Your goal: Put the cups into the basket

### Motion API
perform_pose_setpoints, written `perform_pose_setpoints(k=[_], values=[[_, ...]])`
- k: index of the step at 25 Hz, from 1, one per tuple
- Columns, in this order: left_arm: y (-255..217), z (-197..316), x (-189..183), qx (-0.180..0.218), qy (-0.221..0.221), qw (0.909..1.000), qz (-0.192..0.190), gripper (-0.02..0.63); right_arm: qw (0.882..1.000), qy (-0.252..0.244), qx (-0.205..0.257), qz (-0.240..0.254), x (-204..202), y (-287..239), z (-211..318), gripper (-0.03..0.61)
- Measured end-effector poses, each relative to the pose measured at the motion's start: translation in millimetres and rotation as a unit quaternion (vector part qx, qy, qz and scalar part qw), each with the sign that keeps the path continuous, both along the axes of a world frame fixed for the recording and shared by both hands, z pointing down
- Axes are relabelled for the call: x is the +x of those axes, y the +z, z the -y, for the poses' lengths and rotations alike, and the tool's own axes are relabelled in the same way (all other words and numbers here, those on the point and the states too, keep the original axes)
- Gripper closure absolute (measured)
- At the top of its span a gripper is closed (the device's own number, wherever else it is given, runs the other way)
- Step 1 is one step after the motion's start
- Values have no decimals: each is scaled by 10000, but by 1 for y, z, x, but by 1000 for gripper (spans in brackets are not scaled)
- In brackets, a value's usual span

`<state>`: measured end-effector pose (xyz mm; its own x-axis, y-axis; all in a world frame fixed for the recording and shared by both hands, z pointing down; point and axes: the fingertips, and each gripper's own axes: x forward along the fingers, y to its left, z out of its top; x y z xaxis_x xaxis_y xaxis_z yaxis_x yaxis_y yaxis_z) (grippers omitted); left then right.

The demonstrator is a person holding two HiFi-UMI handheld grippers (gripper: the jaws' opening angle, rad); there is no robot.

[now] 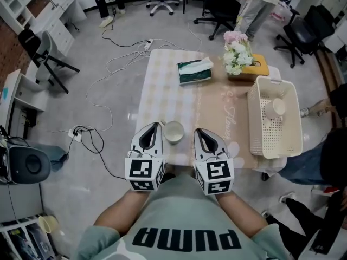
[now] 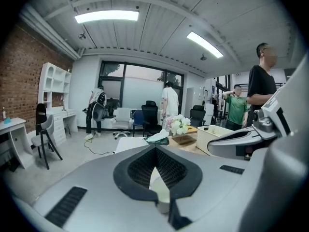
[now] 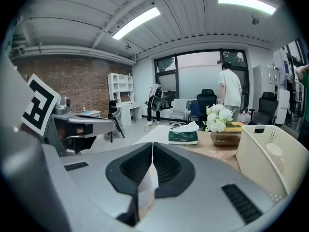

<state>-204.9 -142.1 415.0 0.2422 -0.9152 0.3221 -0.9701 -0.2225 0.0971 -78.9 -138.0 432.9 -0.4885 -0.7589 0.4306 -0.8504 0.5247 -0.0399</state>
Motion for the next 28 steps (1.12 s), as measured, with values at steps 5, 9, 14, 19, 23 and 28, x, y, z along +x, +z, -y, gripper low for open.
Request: perform_pose_setpoints(k=[5, 9, 14, 19, 23, 28], values=[[10, -2, -7, -81, 14, 10000, 32, 617, 10000, -30, -64, -64, -6, 7, -2, 560], [13, 0, -9, -81, 14, 10000, 26, 617, 9999, -27, -71, -82, -9, 9, -1, 560], [12, 1, -16, -19, -98, 9999, -15, 617, 9999, -54, -97, -84, -12, 11, 0, 560], [15, 2, -26, 5, -198, 9998, 1, 617, 9997, -189, -157, -77, -21, 17, 2, 557], [22, 0, -33, -71, -271, 9996, 28, 616, 9990, -381, -216, -71, -32, 23, 4, 552], [33, 0, -41, -197, -362, 9991, 13, 615, 9971, -646, -388, -125, -47, 39, 6, 393]])
